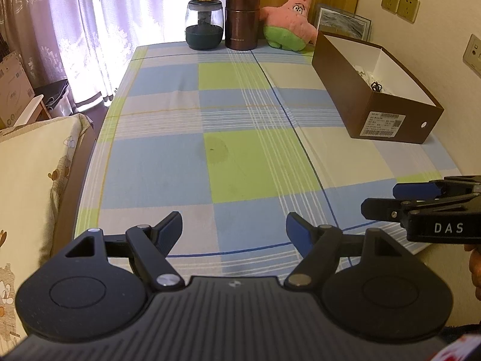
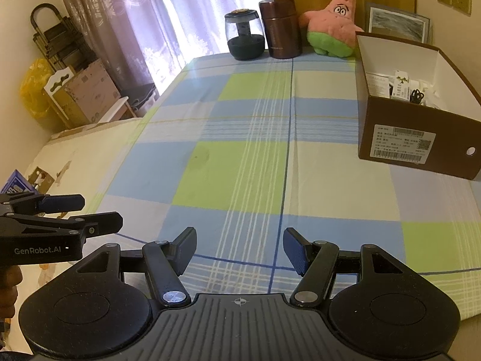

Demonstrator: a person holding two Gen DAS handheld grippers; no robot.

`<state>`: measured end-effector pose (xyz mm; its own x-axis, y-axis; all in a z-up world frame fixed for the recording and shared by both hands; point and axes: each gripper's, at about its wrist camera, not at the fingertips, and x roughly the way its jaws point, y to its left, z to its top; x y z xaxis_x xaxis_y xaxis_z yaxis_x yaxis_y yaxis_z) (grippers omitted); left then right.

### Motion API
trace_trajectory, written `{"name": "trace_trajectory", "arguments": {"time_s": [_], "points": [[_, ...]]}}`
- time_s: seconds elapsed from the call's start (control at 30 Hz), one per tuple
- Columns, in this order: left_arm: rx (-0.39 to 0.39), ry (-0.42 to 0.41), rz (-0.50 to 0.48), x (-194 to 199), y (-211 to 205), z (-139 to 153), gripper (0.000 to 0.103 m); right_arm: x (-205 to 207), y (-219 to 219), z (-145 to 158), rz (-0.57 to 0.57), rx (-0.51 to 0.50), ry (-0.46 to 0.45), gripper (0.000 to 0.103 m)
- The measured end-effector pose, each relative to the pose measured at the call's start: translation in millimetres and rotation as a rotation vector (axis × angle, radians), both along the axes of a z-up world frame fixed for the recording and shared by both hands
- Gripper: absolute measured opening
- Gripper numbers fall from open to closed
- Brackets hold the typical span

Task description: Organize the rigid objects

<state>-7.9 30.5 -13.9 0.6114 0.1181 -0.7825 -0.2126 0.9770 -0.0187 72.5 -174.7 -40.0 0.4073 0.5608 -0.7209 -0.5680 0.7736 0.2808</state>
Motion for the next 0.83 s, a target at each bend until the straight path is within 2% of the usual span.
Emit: {"name": "trace_trajectory", "arguments": {"time_s": [0.83], "points": [[0.0, -0.001, -0.014, 14, -5, -3, 0.073, 6, -1, 0, -0.007, -0.012, 0.014, 0.061]]}}
